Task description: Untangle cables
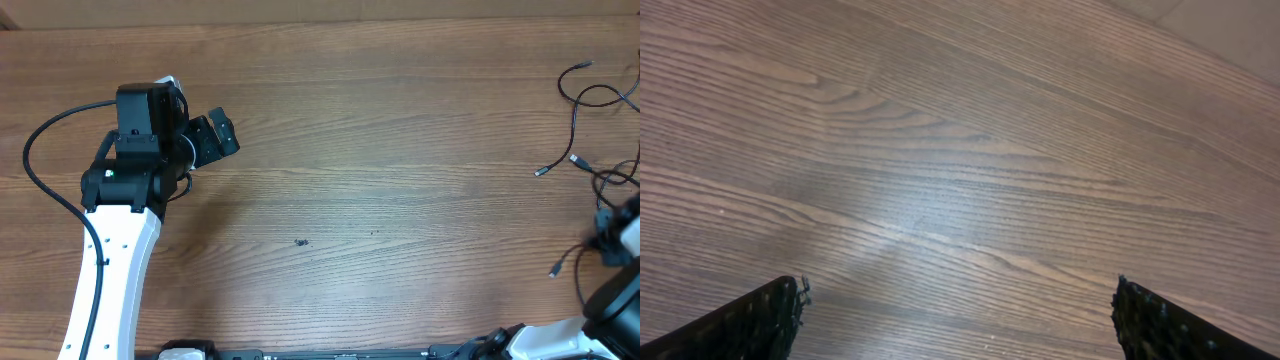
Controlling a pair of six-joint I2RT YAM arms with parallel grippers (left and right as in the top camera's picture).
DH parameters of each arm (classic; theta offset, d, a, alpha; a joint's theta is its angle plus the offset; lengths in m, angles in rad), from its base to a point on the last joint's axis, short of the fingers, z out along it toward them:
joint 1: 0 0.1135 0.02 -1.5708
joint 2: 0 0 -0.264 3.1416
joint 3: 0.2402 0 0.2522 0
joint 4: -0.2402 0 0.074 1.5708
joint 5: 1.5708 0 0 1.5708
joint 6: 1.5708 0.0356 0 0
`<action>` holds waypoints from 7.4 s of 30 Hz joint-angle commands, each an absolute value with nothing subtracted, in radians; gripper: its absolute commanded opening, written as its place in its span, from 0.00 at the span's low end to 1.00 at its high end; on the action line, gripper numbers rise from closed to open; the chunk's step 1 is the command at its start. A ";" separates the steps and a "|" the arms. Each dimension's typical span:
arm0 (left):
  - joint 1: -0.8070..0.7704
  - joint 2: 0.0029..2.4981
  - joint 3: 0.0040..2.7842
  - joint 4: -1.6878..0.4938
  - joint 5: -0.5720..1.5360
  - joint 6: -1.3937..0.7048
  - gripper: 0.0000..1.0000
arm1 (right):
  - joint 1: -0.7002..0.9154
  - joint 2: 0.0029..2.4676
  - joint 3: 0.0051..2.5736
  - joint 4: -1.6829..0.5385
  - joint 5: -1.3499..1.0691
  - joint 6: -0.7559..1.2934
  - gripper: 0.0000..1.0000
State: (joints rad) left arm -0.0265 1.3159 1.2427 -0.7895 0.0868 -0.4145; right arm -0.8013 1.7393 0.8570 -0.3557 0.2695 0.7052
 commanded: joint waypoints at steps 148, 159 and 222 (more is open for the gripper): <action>-0.027 1.320 1.264 -0.789 0.097 -0.396 1.00 | 0.376 1.174 0.945 -0.635 0.178 0.137 1.00; -0.027 1.320 1.264 -0.789 0.097 -0.396 1.00 | 0.376 1.174 0.945 -0.634 0.178 0.137 1.00; -0.029 1.260 1.263 -0.789 0.097 -0.396 1.00 | 0.376 1.174 0.945 -0.634 0.178 0.137 1.00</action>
State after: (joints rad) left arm -0.0265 1.3098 1.2427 -0.7898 0.0868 -0.4141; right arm 0.3702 1.1866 0.9237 -0.6380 0.1650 0.1410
